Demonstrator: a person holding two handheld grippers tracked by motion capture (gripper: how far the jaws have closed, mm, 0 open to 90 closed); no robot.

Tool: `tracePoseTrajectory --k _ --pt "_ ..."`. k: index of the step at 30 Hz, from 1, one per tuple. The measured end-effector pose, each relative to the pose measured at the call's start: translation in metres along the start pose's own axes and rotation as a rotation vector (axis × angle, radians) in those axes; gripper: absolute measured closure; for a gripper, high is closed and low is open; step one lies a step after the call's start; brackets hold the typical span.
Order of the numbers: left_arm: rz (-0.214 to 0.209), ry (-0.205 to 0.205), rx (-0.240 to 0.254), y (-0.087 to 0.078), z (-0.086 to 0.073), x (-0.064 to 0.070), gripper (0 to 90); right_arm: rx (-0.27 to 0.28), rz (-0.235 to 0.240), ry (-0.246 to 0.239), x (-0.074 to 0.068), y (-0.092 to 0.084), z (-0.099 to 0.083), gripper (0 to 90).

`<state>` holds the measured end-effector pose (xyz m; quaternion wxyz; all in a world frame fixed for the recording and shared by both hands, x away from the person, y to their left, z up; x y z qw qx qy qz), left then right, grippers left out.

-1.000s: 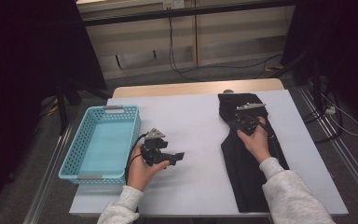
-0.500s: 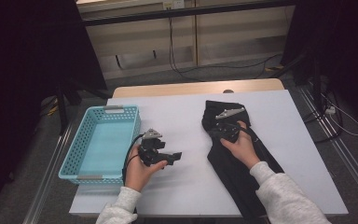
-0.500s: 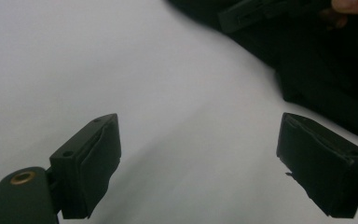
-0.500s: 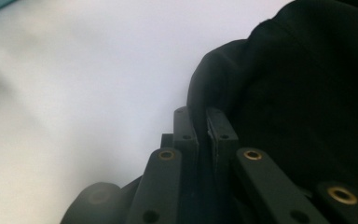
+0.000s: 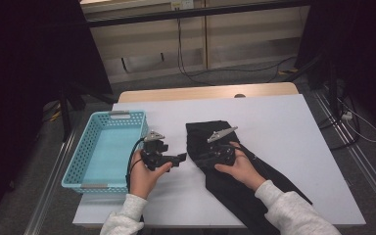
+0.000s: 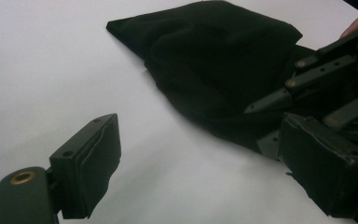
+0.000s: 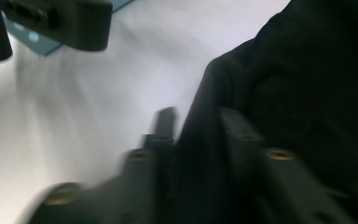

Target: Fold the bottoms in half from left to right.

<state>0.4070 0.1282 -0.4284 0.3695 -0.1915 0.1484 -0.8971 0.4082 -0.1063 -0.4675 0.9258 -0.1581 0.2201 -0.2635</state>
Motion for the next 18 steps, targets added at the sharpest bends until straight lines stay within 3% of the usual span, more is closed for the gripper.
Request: tracePoseTrajectory --k 4,8,13,18 --pt "-0.007 0.005 -0.005 0.004 0.002 0.0 13.6 0.039 -0.052 -0.019 0.003 -0.021 0.009 48.0" --pt "-0.011 0.005 -0.007 0.01 0.004 -0.001 13.5 0.089 -0.135 -0.033 0.013 -0.048 0.016 43.5" --pt "-0.016 0.009 -0.007 0.017 0.008 -0.002 13.5 0.079 -0.235 -0.061 0.024 -0.08 0.008 41.6" --pt "-0.024 0.013 -0.006 0.026 0.01 0.0 13.5 0.07 -0.337 -0.029 0.036 -0.111 -0.007 42.6"
Point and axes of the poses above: each handheld gripper's, and its own axes: y roughly forward along the jaws, z roughly out of its top, x roughly to its right, the point moved 1 cm from there along y, roughly forward along the jaws, and after that the axes turned 14 degrees about x, right-handed, at the moved point
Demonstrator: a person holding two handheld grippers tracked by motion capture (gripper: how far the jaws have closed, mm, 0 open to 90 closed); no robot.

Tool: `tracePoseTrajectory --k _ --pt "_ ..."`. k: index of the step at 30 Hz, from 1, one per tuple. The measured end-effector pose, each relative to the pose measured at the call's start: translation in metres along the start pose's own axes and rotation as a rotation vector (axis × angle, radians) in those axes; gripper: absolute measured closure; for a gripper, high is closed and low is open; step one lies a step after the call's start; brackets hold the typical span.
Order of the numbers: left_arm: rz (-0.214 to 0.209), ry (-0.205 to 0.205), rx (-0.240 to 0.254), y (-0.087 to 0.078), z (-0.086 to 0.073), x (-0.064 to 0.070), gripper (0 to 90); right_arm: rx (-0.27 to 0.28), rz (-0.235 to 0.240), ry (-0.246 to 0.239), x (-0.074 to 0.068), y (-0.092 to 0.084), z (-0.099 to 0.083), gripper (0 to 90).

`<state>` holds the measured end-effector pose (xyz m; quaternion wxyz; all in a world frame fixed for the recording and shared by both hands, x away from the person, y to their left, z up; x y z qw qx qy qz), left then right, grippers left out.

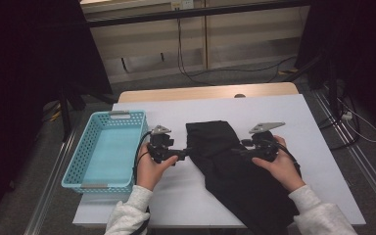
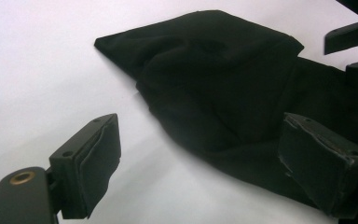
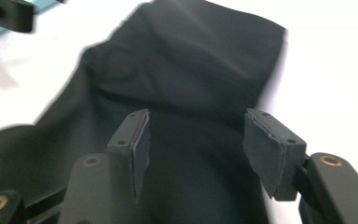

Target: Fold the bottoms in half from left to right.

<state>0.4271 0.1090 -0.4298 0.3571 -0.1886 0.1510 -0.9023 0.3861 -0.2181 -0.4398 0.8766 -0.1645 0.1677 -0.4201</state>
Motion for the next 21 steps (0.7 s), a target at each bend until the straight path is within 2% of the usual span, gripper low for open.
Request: tracePoseTrajectory --k 4,11,17,21 --pt "-0.018 0.007 -0.009 0.005 0.002 0.002 13.7 -0.008 -0.073 0.017 0.012 -0.021 -0.011 43.8" --pt "-0.025 0.013 -0.011 0.01 0.004 0.003 13.9 -0.041 -0.131 0.063 0.023 -0.046 -0.031 49.1" --pt "-0.026 0.019 0.002 0.012 0.01 0.003 14.1 -0.094 -0.131 0.06 0.02 -0.051 -0.044 51.5" --pt "-0.027 0.019 -0.003 0.014 0.009 0.003 14.2 -0.098 -0.126 0.06 0.017 -0.054 -0.047 54.3"
Point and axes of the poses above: each handheld gripper's, and its own axes: y roughly forward along the jaws, z roughly out of its top, x roughly to its right, the point moved 1 cm from there along y, roughly forward along the jaws, and after that the axes turned 14 degrees about x, right-handed, at the moved point
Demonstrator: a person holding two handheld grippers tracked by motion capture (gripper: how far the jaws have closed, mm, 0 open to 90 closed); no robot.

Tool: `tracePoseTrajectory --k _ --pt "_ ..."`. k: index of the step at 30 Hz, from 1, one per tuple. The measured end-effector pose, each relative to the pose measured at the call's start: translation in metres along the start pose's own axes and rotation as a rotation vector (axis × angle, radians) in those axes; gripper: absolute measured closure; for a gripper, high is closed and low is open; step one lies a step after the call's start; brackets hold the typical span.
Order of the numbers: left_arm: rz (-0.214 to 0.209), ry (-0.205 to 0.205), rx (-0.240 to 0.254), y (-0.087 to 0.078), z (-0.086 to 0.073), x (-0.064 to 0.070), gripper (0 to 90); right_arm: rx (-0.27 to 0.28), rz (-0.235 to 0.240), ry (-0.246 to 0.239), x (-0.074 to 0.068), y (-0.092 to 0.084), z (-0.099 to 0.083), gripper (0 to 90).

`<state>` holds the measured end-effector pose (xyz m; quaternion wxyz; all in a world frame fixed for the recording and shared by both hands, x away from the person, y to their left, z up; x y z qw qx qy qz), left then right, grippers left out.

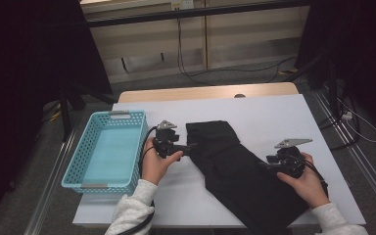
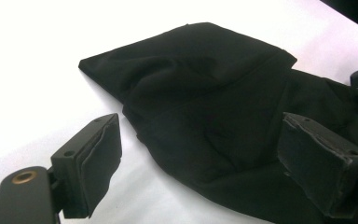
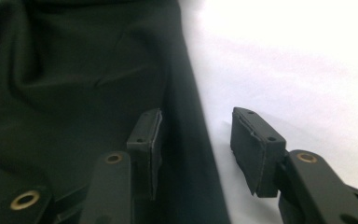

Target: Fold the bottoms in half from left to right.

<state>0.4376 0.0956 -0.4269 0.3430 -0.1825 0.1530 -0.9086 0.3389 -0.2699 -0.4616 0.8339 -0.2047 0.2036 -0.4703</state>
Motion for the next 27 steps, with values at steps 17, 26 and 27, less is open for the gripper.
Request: tracePoseTrajectory --k 17,26,27 --pt "0.004 0.0 0.008 -0.001 0.0 0.0 14.5 -0.02 0.035 0.056 -0.004 -0.002 -0.001 87.8" --pt "0.019 -0.013 0.014 -0.001 -0.001 -0.003 14.3 -0.001 0.036 0.09 0.015 -0.005 0.004 88.4" --pt "0.021 -0.012 0.015 -0.001 -0.001 -0.004 14.4 -0.001 0.037 0.088 0.017 -0.005 0.004 88.4"
Point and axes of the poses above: each handheld gripper's, and its own axes: y roughly forward along the jaws, z roughly out of its top, x roughly to its right, the point moved 1 cm from there along y, roughly forward along the jaws, and after that the axes turned 14 degrees about x, right-handed, at the moved point
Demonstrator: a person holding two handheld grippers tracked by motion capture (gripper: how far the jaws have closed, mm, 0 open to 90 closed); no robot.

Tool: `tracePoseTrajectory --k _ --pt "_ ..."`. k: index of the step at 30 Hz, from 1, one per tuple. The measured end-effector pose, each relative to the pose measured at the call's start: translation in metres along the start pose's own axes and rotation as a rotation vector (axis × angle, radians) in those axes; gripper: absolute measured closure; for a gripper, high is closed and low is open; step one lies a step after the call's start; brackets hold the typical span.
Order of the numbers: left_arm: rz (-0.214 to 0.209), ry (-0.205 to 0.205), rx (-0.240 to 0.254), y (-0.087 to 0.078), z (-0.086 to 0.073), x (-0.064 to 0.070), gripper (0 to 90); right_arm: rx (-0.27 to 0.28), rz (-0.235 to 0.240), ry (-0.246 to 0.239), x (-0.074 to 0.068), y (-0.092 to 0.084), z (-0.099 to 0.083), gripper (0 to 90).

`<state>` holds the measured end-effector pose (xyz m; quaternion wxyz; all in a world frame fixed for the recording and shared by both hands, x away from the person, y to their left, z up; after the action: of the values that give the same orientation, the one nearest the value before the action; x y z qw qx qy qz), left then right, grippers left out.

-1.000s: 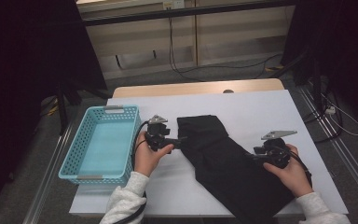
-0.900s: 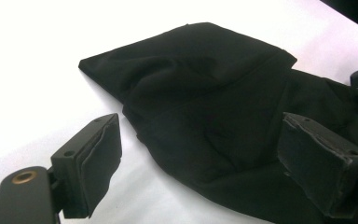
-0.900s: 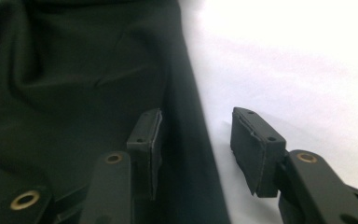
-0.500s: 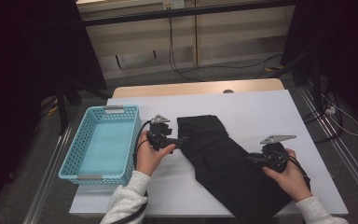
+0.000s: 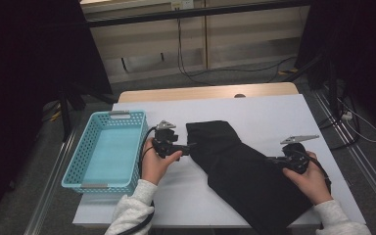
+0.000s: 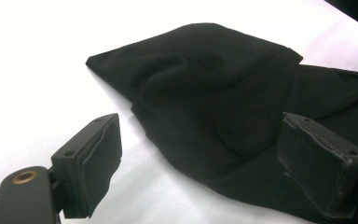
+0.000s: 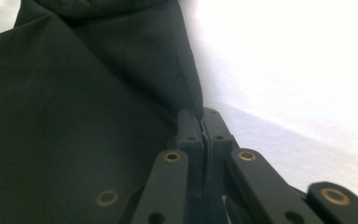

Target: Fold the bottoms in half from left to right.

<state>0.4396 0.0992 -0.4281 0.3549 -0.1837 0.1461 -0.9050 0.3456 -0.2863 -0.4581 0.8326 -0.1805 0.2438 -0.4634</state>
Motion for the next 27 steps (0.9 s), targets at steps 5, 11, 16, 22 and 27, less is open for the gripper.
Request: tracePoseTrajectory --k 5,11,16,22,27 --pt "0.016 -0.009 0.005 0.004 0.0 -0.005 15.6 -0.015 -0.008 -0.004 0.004 -0.003 0.001 88.3" --pt "0.027 -0.015 0.002 0.012 0.004 -0.007 23.2 -0.016 -0.02 -0.009 0.011 -0.006 0.003 88.3" --pt "0.043 -0.032 -0.029 0.024 -0.001 -0.015 38.6 -0.013 -0.028 0.005 0.017 -0.009 0.001 88.3" --pt "0.048 -0.029 -0.041 0.037 -0.005 -0.018 49.9 -0.014 -0.024 -0.002 0.016 -0.009 0.0 88.3" --pt "0.043 -0.03 -0.064 0.056 -0.008 -0.018 54.6 -0.026 -0.026 -0.017 0.013 -0.008 -0.002 88.2"
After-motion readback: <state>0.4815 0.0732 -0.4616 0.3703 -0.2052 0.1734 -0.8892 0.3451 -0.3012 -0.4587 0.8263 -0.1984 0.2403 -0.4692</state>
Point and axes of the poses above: each handheld gripper's, and its own axes: y roughly forward along the jaws, z roughly out of its top, x roughly to its right, the point moved 1 cm from there along y, roughly forward along the jaws, and after that the axes turned 14 degrees about x, right-handed, at the moved point
